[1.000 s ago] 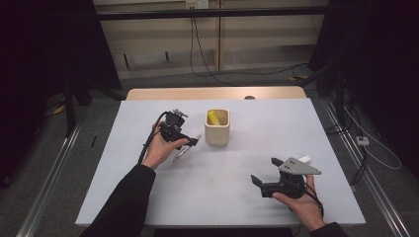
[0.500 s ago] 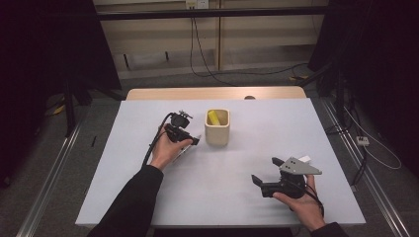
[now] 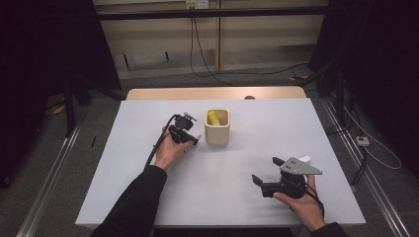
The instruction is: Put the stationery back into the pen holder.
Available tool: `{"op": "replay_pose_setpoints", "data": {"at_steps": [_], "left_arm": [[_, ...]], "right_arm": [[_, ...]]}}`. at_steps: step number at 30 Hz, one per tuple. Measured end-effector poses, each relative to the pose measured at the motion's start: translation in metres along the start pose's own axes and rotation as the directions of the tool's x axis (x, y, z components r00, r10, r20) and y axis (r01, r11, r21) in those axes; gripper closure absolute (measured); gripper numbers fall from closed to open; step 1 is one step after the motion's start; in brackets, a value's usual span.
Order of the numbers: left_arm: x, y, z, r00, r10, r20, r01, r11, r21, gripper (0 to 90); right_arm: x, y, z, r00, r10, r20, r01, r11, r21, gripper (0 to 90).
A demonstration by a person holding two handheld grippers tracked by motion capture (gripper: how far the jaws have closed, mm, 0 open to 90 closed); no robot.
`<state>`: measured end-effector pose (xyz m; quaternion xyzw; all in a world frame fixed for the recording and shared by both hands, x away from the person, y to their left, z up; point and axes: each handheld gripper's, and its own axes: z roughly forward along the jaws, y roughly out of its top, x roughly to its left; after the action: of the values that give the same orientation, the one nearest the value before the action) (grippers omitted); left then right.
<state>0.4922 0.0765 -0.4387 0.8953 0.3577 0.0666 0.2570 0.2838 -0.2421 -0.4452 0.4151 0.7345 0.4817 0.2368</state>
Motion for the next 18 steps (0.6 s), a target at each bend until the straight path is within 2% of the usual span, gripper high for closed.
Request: {"op": "replay_pose_setpoints", "data": {"at_steps": [4,7,18], "left_arm": [[-0.0008,0.0006,0.0006,1.0,-0.001,-0.008,0.001,1.0,0.002,75.6],[-0.0001,0.0025,0.0006,1.0,0.003,-0.005,-0.003,0.9998,0.022,77.2],[0.0016,0.0019,0.0001,0.9999,0.005,0.014,-0.005,0.9999,0.016,80.9]], "right_arm": [[-0.0001,0.0002,-0.0008,1.0,0.001,0.006,-0.001,1.0,-0.002,4.4],[-0.0006,0.0003,-0.0011,1.0,-0.002,0.005,0.002,1.0,-0.005,4.5],[-0.0002,0.0003,-0.0011,1.0,-0.002,0.006,0.002,1.0,-0.006,4.5]]}}
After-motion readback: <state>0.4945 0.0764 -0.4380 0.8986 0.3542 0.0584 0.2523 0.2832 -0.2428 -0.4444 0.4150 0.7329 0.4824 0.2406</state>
